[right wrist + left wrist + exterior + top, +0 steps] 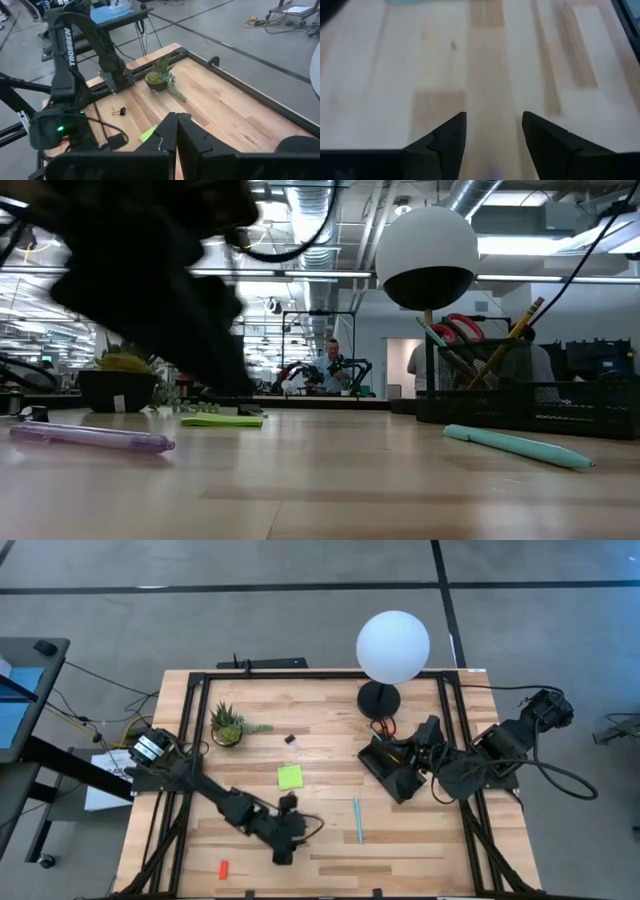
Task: Pick and place office supplies into organizer
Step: Put the purple pen into the black desk organizer
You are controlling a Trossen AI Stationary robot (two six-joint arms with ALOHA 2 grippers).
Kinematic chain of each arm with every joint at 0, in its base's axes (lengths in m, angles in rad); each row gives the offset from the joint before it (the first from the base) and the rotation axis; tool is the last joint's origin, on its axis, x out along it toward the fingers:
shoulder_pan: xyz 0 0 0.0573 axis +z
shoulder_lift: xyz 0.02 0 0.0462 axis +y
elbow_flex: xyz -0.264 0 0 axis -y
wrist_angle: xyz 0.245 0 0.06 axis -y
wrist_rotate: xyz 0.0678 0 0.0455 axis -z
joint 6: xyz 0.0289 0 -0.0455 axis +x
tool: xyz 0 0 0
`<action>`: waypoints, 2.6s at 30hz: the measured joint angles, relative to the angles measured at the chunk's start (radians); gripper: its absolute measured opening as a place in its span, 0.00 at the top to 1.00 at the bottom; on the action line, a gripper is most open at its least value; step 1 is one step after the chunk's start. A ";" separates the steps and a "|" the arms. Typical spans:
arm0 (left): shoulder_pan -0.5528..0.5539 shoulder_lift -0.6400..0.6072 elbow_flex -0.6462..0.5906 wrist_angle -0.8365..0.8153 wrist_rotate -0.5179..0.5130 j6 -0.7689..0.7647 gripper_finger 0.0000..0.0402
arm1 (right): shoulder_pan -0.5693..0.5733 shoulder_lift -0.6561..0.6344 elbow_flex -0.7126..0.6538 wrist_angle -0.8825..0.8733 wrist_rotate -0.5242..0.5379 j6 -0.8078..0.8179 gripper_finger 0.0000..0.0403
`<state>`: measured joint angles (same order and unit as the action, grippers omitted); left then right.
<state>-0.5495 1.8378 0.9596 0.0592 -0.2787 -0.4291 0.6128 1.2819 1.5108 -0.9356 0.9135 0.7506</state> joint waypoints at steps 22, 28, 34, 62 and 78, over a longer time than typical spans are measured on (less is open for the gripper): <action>0.291 -0.005 0.361 -0.811 0.393 0.357 0.57 | 0.002 0.000 0.000 -0.014 -0.085 -0.002 1.00; 0.295 -0.117 0.373 -0.988 0.377 0.470 0.57 | 0.002 0.000 0.000 -0.012 -0.084 0.002 1.00; 0.312 -0.430 0.167 -0.949 0.319 0.403 0.57 | 0.002 0.000 0.000 0.003 -0.084 0.002 1.00; 0.177 -0.872 -0.638 -0.092 0.169 0.101 0.57 | -0.090 0.177 0.000 0.032 -0.075 0.001 1.00; 0.060 -0.470 -0.636 0.346 0.266 0.301 0.57 | -0.090 0.177 0.000 0.047 -0.079 0.000 1.00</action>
<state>-0.4895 1.3678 0.3233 0.4057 -0.0129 -0.1278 0.5232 1.4586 1.5112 -0.8886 0.8341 0.7502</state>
